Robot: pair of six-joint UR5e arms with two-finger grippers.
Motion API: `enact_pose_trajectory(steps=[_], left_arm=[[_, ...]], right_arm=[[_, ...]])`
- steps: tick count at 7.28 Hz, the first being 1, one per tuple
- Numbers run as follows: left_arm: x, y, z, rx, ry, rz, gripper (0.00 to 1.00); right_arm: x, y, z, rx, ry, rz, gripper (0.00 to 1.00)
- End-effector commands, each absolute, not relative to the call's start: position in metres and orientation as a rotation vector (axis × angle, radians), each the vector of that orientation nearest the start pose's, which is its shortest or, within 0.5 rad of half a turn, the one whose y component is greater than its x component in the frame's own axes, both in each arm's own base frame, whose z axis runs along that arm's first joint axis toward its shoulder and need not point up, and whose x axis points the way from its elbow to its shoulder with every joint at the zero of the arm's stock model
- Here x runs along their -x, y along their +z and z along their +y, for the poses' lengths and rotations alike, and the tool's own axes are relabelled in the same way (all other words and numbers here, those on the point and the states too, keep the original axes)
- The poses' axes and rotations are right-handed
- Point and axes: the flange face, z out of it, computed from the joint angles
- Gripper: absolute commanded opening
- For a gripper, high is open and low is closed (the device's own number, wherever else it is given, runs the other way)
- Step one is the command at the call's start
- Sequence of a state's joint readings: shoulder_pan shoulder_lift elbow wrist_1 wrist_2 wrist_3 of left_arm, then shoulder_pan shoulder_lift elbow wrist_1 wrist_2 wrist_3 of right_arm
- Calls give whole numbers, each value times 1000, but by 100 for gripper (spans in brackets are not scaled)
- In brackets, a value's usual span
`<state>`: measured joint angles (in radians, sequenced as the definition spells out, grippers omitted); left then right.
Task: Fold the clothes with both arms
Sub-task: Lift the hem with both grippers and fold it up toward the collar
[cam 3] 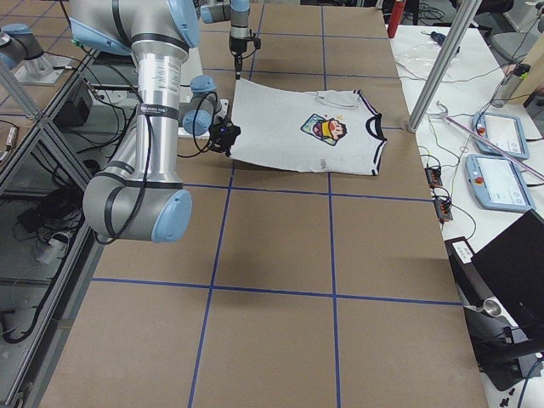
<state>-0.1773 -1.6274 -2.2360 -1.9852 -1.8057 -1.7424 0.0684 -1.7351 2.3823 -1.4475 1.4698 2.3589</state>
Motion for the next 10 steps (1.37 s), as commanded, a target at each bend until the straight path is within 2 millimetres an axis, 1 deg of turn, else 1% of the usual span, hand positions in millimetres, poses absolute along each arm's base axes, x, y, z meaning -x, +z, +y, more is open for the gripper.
enact_pose_trajectory(steps=[1, 2, 3, 4, 5, 6, 7, 8, 9, 10], left_arm=[[-379, 236, -193, 237, -164, 1149, 0], [-375, 233, -236, 155, -212, 1164, 0], [-376, 229, -283, 40, -206, 1167, 0], [-389, 229, -334, -31, -235, 1141, 0], [-390, 229, -390, -115, -256, 1120, 0], [-385, 241, -441, -161, -243, 1077, 0], [-383, 246, -478, -199, -247, 1043, 0], [-385, 253, -513, -224, -271, 1032, 0], [-386, 275, -546, -259, -280, 1030, 0], [-392, 297, -578, -292, -270, 1016, 0]], right_arm=[[332, 320, -198, 179, 912, -843, 0], [332, 313, -223, 168, 894, -865, 0], [353, 292, -274, 131, 892, -931, 0], [372, 273, -329, 130, 910, -897, 0], [395, 246, -389, 76, 916, -836, 0], [396, 259, -433, 13, 887, -775, 0], [389, 268, -459, -26, 862, -747, 0], [396, 262, -500, -39, 899, -723, 0], [402, 268, -530, -47, 924, -707, 0], [410, 299, -565, -65, 949, -738, 0]])
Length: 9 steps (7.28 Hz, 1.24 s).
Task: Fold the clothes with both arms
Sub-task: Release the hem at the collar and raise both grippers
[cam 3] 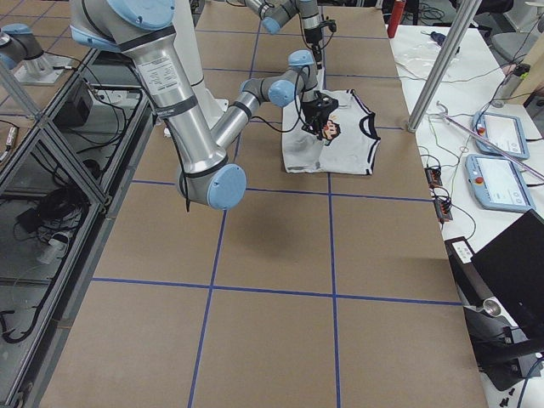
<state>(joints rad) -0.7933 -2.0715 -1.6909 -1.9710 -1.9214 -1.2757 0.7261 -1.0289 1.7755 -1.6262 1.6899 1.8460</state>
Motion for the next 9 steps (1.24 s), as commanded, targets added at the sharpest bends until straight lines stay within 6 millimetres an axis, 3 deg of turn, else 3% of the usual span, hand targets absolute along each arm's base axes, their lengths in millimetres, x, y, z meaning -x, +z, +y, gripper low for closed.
enact_pose_trajectory(steps=[1, 3, 4, 6, 7, 8, 9], left_arm=[[-406, 313, -600, -304, -270, 1007, 0], [-424, 341, -625, -348, -287, 999, 0], [-435, 339, -637, -351, -296, 985, 0], [-446, 340, -649, -369, -305, 976, 0], [-448, 357, -653, -391, -309, 981, 0], [-448, 361, -655, -399, -314, 976, 0], [-447, 362, -656, -400, -316, 976, 12]], right_arm=[[420, 320, -591, -74, 960, -767, 0], [441, 336, -625, -55, 968, -711, 0], [449, 342, -635, -64, 952, -710, 0], [451, 348, -641, -72, 951, -733, 0], [448, 352, -650, -77, 954, -726, 0], [448, 361, -660, -84, 958, -738, 0], [450, 361, -662, -92, 954, -759, 0]])
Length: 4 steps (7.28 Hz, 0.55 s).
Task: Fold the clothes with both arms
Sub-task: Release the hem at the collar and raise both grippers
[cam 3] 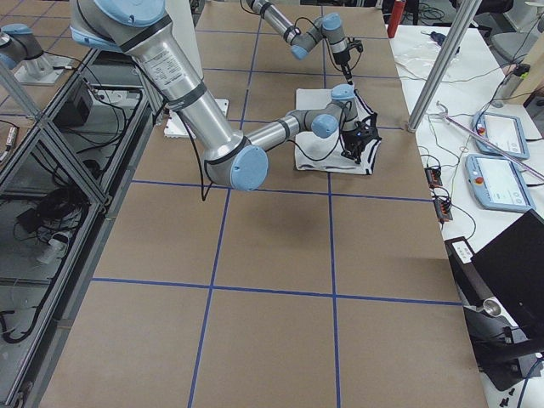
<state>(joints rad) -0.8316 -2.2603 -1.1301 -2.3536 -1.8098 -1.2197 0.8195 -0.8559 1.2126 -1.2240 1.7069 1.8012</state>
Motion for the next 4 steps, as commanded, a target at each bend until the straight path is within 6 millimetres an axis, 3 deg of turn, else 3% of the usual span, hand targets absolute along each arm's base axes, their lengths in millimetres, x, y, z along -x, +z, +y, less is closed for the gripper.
enact_pose_trajectory(steps=[1, 2, 3, 4], left_arm=[[-446, 363, -656, -406, -308, 973, 12], [-443, 362, -658, -434, -266, 963, 22], [-440, 363, -660, -440, -259, 957, 48], [-428, 365, -667, -468, -230, 940, 58]], right_arm=[[451, 356, -665, -94, 954, -762, 0], [449, 356, -672, -99, 952, -755, 4], [450, 351, -673, -111, 926, -758, 65], [446, 343, -678, -121, 922, -767, 70]])
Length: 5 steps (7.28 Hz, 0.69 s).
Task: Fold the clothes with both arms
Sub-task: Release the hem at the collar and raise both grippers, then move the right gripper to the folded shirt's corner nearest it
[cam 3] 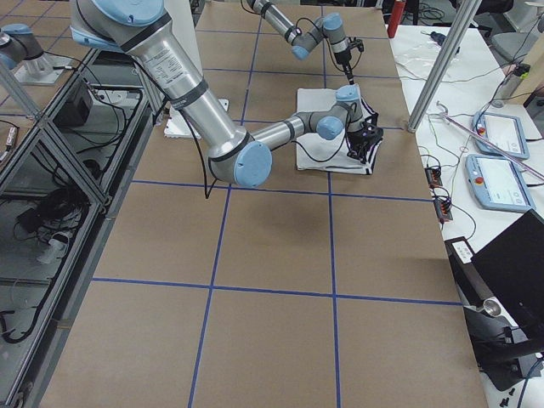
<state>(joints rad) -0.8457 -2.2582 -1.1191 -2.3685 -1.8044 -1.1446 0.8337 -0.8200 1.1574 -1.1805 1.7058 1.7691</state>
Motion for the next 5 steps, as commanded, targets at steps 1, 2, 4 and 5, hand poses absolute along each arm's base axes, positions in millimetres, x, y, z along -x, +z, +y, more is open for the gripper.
enact_pose_trajectory(steps=[1, 2, 4, 5], left_arm=[[-421, 367, -671, -480, -221, 932, 58], [-415, 367, -673, -481, -224, 932, 58], [-401, 382, -671, -413, -202, 962, 58], [-398, 394, -665, -359, -182, 980, 58]], right_arm=[[435, 331, -683, -105, 923, -795, 79], [416, 308, -673, -52, 903, -853, 81], [381, 338, -583, 6, 864, -893, 90], [385, 357, -542, 52, 885, -896, 91]])
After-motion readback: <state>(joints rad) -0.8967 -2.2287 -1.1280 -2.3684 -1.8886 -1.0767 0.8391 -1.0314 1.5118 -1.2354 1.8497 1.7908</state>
